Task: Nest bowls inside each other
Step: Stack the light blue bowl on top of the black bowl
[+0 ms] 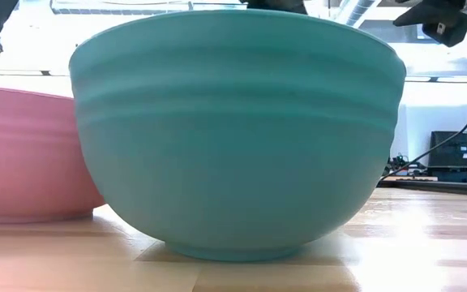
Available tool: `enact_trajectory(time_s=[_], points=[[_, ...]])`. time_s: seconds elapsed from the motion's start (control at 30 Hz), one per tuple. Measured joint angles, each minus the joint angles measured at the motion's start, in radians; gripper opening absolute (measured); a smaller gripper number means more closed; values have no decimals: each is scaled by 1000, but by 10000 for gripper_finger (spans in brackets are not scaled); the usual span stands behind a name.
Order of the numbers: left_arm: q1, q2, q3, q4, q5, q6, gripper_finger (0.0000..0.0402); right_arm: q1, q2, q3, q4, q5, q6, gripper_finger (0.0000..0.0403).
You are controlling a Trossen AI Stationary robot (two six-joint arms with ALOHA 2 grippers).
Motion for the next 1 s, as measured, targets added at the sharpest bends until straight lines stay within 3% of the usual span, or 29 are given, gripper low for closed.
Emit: enact_trajectory(time_s=[0.47,0.83,1.0], points=[[15,2,0,45,33,-25,67,0,0,0,-1,-3,-1,175],[-11,57,2,23,7,-33,66,0,1,0,-1,-3,-1,175],[-11,96,-1,-12,-15,-29,25,-1,2,0,3,-4,-1,175]])
